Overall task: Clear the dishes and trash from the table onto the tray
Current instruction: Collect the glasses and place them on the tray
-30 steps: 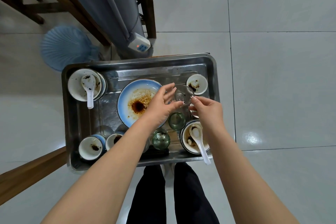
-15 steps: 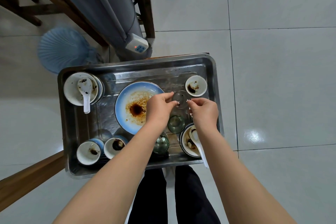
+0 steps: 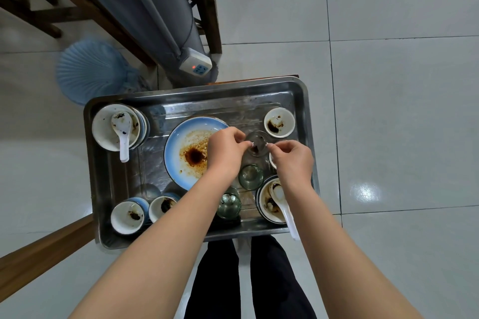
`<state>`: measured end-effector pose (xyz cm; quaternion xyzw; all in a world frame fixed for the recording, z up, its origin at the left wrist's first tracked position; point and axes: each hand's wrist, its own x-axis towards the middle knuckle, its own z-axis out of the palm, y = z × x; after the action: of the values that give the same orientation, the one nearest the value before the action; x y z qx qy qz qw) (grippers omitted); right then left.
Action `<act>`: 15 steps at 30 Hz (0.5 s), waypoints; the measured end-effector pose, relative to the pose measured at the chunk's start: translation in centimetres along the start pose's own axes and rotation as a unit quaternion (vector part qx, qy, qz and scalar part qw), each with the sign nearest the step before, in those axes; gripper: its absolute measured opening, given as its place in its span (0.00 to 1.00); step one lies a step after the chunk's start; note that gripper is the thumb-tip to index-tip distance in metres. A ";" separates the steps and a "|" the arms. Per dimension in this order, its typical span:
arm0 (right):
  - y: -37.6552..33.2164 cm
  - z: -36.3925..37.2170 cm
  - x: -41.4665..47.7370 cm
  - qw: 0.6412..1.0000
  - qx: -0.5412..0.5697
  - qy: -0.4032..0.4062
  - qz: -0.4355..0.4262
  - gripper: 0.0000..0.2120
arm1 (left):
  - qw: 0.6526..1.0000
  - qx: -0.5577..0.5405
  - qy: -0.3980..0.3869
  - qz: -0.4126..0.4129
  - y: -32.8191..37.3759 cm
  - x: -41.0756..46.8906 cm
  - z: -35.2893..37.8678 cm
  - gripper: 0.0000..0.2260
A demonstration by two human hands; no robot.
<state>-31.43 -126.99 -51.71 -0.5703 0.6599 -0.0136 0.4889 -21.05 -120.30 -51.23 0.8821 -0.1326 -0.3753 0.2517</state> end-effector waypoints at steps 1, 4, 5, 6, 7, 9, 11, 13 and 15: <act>-0.1 -0.2 -0.2 1.000 -0.001 0.004 -0.009 0.07 | 1.000 -0.005 0.008 -0.003 0.1 -0.2 -0.1 0.11; -0.7 -0.9 -1.0 1.000 0.015 -0.010 -0.024 0.07 | 1.000 -0.018 0.020 0.002 0.6 -1.2 -0.6 0.09; -1.0 -1.2 -1.4 0.999 0.025 -0.021 -0.026 0.07 | 1.000 -0.022 0.021 0.004 0.7 -1.6 -0.9 0.08; -1.4 -1.5 -1.7 0.998 0.033 -0.033 -0.031 0.06 | 0.999 -0.032 0.021 0.004 0.9 -2.0 -1.2 0.08; -1.9 -1.9 -2.0 0.997 0.039 -0.044 -0.040 0.06 | 0.999 -0.050 0.020 0.002 1.1 -2.4 -1.6 0.08; -3.0 -2.6 -2.7 0.995 0.039 -0.056 -0.068 0.06 | 0.994 -0.108 0.017 -0.006 1.6 -3.1 -2.6 0.06; -4.3 -3.4 -3.5 0.992 0.024 -0.063 -0.103 0.06 | 0.985 -0.166 0.030 -0.019 2.0 -4.1 -3.9 0.05; -5.8 -4.2 -4.0 0.990 0.031 -0.066 -0.123 0.08 | 0.978 -0.203 0.046 -0.020 2.5 -4.8 -5.2 0.04; -7.9 -5.2 -5.0 0.985 0.046 -0.077 -0.149 0.11 | 0.965 -0.251 0.072 -0.011 3.6 -6.0 -7.3 0.04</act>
<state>-29.67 -128.71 -41.26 -0.6383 0.5271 -0.0725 0.5564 -20.00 -118.26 -41.43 0.8167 -0.0056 -0.3353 0.4697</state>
